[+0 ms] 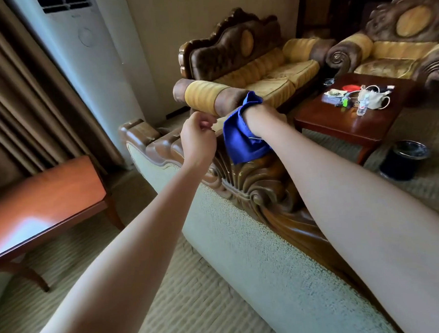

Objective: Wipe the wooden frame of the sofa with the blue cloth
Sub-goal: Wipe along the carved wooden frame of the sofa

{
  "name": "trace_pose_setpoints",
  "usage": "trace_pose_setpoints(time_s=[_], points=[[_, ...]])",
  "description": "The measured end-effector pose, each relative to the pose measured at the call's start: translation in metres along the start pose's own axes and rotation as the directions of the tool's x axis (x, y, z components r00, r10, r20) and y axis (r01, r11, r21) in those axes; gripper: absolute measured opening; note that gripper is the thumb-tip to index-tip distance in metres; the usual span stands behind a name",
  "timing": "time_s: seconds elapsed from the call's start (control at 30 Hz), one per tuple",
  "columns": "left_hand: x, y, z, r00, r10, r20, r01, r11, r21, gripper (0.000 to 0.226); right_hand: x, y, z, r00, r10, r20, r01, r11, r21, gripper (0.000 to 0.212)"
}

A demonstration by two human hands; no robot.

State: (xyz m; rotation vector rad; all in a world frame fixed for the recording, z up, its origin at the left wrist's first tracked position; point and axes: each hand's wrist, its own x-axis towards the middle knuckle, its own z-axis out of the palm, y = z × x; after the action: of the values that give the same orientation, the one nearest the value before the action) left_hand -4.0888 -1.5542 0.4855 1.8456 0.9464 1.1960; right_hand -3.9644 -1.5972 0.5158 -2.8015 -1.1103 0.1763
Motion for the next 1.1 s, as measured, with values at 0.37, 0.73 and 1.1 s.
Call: trace_pose_setpoints(time_s=[0.37, 0.73, 1.1], points=[[-0.015, 0.007, 0.017, 0.998, -0.014, 0.058, 0.023, 0.986, -0.167, 0.031, -0.099, 0.03, 0.034, 0.911, -0.33, -0.247, 0.315, 0.944, -0.099, 0.062], [-0.066, 0.004, 0.007, 0.759, 0.647, 0.07, -0.649, 0.76, 0.019, 0.037, -0.133, 0.056, 0.089, 0.687, -0.36, -0.631, 0.354, 0.924, -0.142, 0.061], [-0.105, -0.02, 0.017, 0.413, 0.827, 0.38, -0.909, 0.349, 0.228, 0.036, -0.164, 0.08, 0.116, 0.652, -0.232, -0.722, 0.189, 0.972, -0.141, 0.046]])
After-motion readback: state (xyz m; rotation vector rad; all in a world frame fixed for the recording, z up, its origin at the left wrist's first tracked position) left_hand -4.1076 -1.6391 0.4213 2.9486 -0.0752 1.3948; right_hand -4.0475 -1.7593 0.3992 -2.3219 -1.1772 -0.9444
